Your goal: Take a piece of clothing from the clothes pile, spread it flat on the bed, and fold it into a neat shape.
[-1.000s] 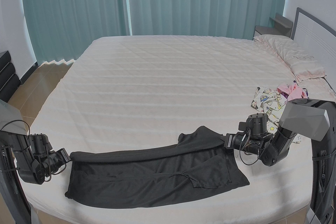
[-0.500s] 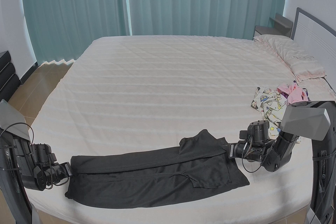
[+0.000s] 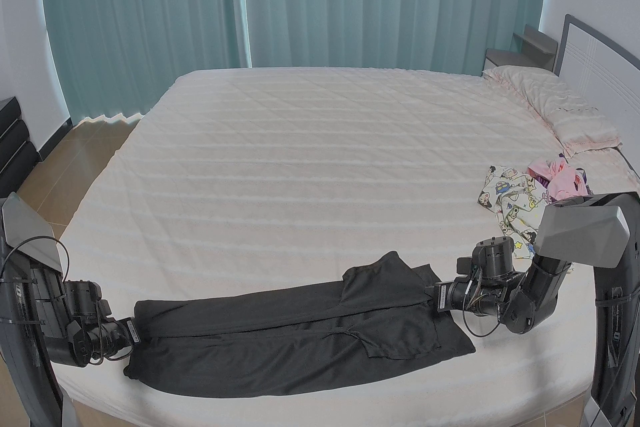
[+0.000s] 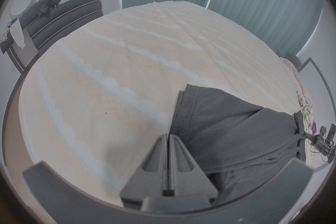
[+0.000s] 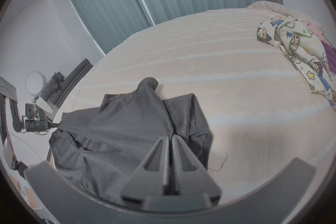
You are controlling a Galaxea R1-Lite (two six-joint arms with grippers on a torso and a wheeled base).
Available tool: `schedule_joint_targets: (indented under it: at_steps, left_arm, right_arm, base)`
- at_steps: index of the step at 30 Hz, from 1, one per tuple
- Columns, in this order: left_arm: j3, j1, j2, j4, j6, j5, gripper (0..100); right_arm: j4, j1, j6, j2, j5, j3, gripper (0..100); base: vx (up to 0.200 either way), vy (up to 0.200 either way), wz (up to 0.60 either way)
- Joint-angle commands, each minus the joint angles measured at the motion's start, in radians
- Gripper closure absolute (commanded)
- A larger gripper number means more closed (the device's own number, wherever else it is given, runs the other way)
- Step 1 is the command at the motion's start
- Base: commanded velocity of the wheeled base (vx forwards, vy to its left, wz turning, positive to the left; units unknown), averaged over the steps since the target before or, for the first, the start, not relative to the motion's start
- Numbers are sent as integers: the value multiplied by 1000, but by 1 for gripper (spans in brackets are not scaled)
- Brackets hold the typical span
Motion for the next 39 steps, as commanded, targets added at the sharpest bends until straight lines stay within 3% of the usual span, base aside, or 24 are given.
schedule_joint_targets:
  at_steps: [1,9,17,22,26,28,30,32,39]
  left_arm:
    - [0,0,11,1,-1,1,0]
    - [12,2,9,-1,-1,2,0]
    - [40,65,-38,-1,-28,-39,0]
    - [57,144,-118,1,-197,-208,0]
    - [58,164,-132,1,-300,-266,0]
    - [71,160,-146,-4,-424,-309,0]
    - [71,163,-181,-13,-490,-341,0]
    - [86,163,-198,-15,-525,-361,0]
    - [89,163,-196,-22,-521,-360,0]
  right_arm:
    - [0,1,-1,-3,1,12,0]
    - [-76,1,1,-4,1,46,0]
    - [-96,-19,102,-124,55,72,0]
    - [-83,24,253,-156,75,70,0]
    - [-77,44,282,-116,84,53,0]
    - [-77,47,285,-81,107,39,0]
    - [-76,49,286,-66,132,38,0]
    - [-76,49,285,-44,149,30,0]
    - [-76,20,285,36,161,-54,0]
  base:
    - [0,0,0]
    - [0,0,0]
    - [0,0,0]
    - [0,0,0]
    - [0,0,0]
    - [0,0,0]
    - [0,0,0]
    - [0,0,0]
    - [0,0,0]
